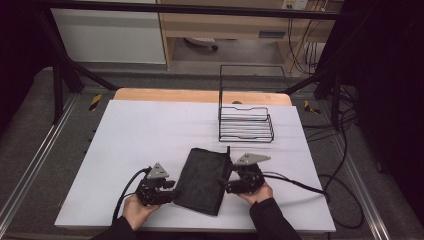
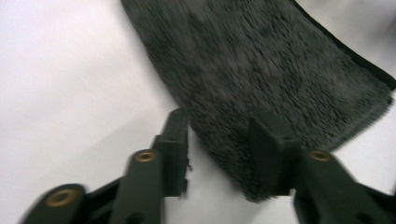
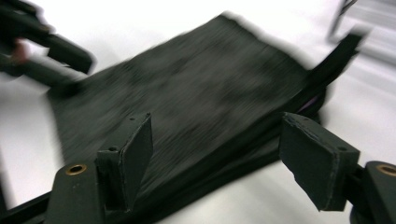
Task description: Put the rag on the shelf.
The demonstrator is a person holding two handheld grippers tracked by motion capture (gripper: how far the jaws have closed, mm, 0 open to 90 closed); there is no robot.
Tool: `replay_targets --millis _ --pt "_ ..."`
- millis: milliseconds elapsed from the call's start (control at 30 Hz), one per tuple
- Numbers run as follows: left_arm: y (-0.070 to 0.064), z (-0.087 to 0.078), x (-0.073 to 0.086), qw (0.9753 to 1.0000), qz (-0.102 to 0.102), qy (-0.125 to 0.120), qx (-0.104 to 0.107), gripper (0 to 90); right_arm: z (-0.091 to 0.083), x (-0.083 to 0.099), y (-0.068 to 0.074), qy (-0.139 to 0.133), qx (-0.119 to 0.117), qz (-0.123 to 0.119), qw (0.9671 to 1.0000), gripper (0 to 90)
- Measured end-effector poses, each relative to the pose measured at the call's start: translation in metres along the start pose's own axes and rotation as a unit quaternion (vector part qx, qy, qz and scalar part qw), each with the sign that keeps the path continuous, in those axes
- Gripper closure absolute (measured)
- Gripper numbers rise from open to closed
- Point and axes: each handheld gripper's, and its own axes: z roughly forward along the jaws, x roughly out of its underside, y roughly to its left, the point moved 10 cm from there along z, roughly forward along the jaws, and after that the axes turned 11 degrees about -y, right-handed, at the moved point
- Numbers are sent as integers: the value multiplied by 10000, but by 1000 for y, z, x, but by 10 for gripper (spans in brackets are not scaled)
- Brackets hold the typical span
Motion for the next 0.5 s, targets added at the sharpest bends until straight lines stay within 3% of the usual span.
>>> replay_targets --millis 133,267,500 --pt "-3 -1 9 9999 34 51 -101 750 -6 22 21 243 -158 215 9994 311" --pt "-5 -2 12 9999 -128 77 -82 794 -6 37 37 392 -321 494 9975 359" --pt "-7 -3 13 9996 -242 -18 -156 841 0 50 44 592 -178 472 9970 453"
